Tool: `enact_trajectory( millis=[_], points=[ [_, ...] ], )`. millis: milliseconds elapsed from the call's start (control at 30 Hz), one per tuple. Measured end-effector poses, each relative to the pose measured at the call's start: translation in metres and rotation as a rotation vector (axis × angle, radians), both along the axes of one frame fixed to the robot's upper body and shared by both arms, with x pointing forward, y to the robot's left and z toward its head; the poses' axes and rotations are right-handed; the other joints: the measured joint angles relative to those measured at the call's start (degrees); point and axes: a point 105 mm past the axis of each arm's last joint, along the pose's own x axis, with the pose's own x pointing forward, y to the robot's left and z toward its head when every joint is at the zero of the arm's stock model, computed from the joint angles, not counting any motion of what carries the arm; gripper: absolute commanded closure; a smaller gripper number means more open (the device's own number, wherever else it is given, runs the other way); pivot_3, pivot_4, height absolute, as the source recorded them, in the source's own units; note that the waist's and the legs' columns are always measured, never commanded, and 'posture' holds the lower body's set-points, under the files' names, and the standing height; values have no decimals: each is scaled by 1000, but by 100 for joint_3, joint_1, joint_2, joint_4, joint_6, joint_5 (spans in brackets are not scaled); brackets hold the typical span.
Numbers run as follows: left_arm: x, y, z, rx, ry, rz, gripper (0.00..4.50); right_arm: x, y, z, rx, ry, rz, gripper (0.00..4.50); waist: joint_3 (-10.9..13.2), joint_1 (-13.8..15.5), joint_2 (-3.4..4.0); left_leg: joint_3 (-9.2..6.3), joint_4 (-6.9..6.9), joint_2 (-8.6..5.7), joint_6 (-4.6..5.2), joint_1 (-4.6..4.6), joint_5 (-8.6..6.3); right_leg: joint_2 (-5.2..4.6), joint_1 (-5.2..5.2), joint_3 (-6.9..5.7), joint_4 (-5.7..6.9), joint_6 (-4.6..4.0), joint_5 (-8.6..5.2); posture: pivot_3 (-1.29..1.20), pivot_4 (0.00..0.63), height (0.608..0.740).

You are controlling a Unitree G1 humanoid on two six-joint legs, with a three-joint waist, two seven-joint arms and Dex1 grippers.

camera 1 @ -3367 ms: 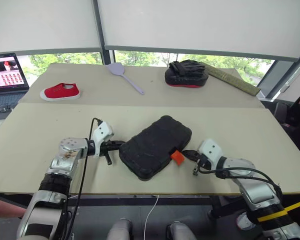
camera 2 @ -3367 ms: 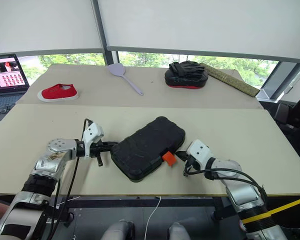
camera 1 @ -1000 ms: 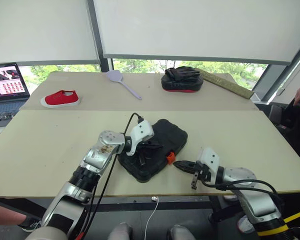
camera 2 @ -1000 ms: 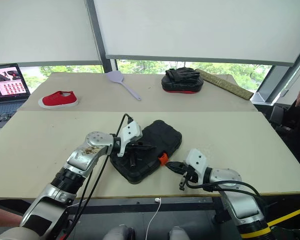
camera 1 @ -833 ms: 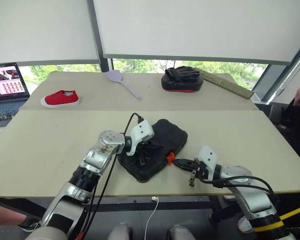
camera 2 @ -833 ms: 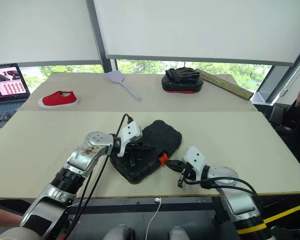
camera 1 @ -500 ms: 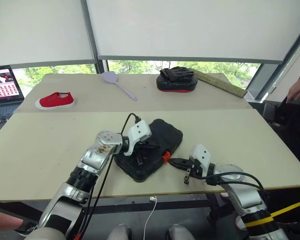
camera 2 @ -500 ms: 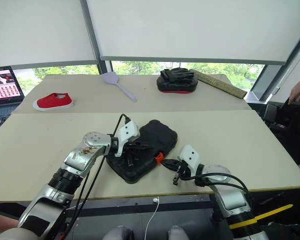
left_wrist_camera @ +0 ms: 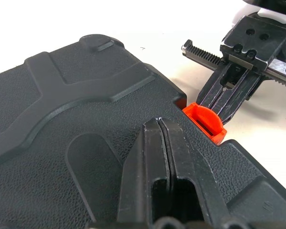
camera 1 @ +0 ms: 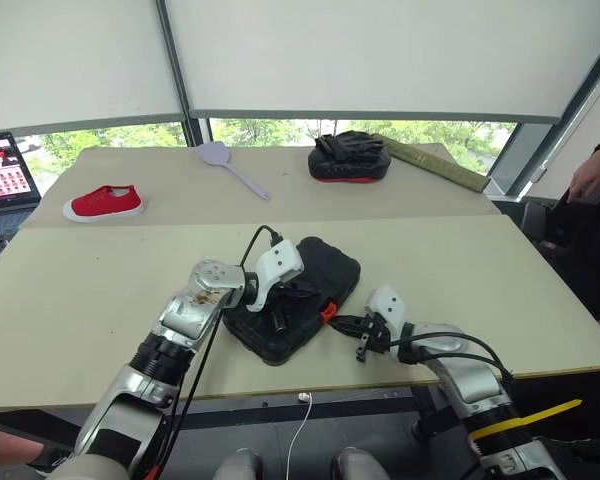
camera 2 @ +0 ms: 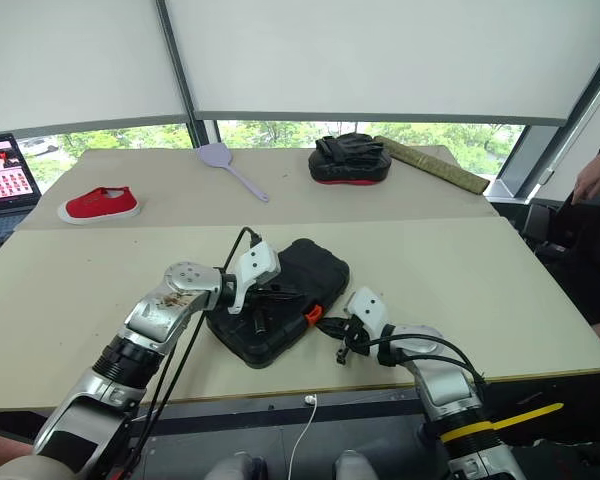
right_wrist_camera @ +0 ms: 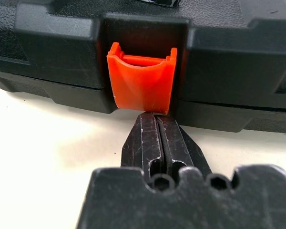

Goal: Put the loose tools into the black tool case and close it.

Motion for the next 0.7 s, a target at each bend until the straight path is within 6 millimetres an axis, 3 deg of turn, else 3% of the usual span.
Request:
enact_trajectory(
  millis=[100, 167, 267, 333, 400, 533, 633, 700],
  points=[
    [-2, 1, 0, -14, 3, 2, 4446, -1, -3, 1, -12, -2, 2, 4500, 1, -2, 0, 0, -4, 0, 0, 0, 0, 0, -2, 1, -1, -1, -1, 0, 150, 740],
    [-6, 4, 2, -92, 19, 8, 3934, -7, -7, 5, -9, -20, 15, 4500, 4, -2, 5, 2, -18, -3, 1, -4, 0, -4, -13, 8, -2, -1, -6, 0, 150, 740],
    [-12, 14, 9, -171, 3, -6, 2919, -16, -15, 26, 30, -89, 44, 3684, 7, 17, 6, 3, -33, -7, 6, -8, 4, 0, -23, 12, -1, 19, -8, 0, 150, 740],
    [-27, 39, 12, -210, -23, -44, 2193, -29, -37, 39, 15, -147, 59, 2991, 11, 22, 9, 4, -43, -4, 20, -21, 12, 2, -39, 14, 2, 8, -7, 0, 150, 740],
    [-28, 69, 18, -216, -46, 14, 1431, -33, -63, 43, -39, -175, 27, 2276, 16, 57, 4, 6, -43, -4, 16, -49, 10, 3, -76, 13, 8, -8, -4, 0, 150, 740],
    [-31, 116, 18, -162, -82, 138, 30, -41, -85, 48, -109, -246, 47, 927, 33, 95, 0, 26, -38, -8, 16, -65, 9, 2, -87, 11, 6, 5, -10, 0, 150, 740],
    [-39, 154, 14, -97, -105, 221, 0, -40, -111, 49, -163, -269, 12, 58, 42, 106, -9, 45, -37, -6, 15, -65, 9, -5, -87, 9, -1, 6, -14, 0, 150, 740],
    [-47, 182, -1, -37, -109, 294, 0, -40, -125, 50, -186, -287, -9, 58, 45, 105, -9, 54, -40, 0, 15, -59, 9, -15, -87, 10, -2, -29, -33, 0, 150, 740]
  ],
)
